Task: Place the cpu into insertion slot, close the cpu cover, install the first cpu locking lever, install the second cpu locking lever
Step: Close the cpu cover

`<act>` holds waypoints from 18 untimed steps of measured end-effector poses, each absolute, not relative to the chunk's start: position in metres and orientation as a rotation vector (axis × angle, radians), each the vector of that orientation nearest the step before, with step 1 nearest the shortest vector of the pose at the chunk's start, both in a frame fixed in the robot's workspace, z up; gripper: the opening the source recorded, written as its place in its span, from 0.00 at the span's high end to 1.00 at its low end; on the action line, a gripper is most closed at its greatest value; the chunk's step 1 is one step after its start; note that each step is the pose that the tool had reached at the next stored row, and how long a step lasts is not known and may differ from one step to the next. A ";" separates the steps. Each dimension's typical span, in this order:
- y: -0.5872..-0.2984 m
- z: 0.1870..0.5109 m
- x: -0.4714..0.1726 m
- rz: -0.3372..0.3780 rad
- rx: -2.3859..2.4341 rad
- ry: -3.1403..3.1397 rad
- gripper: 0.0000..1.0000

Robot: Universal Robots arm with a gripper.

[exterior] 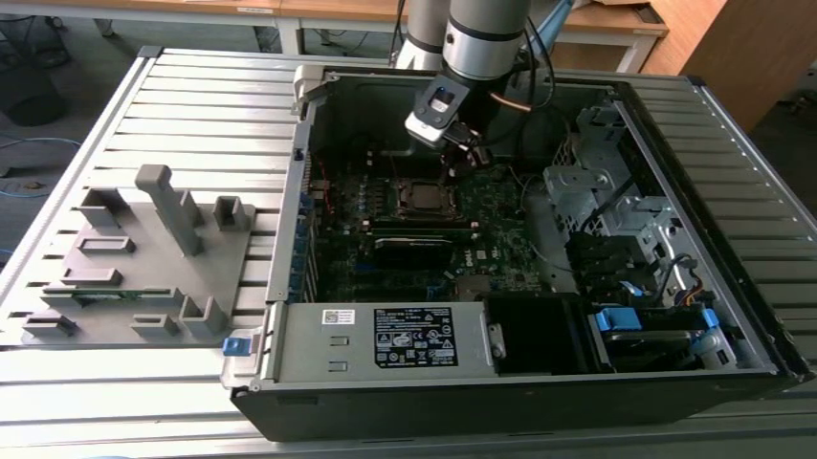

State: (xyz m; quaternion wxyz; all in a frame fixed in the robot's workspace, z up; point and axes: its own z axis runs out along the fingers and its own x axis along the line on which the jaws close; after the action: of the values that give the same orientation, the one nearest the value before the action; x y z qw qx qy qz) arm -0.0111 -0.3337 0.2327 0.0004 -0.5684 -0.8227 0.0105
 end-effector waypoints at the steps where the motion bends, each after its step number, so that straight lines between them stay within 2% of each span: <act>1: -0.334 0.233 -0.011 0.033 -1.780 -2.588 0.89; 18: -0.334 0.233 -0.011 0.028 -1.687 -2.648 0.89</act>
State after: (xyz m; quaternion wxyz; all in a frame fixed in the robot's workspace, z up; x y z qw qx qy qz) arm -0.0111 -0.3337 0.2327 0.0011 -0.5372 -0.8434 0.0089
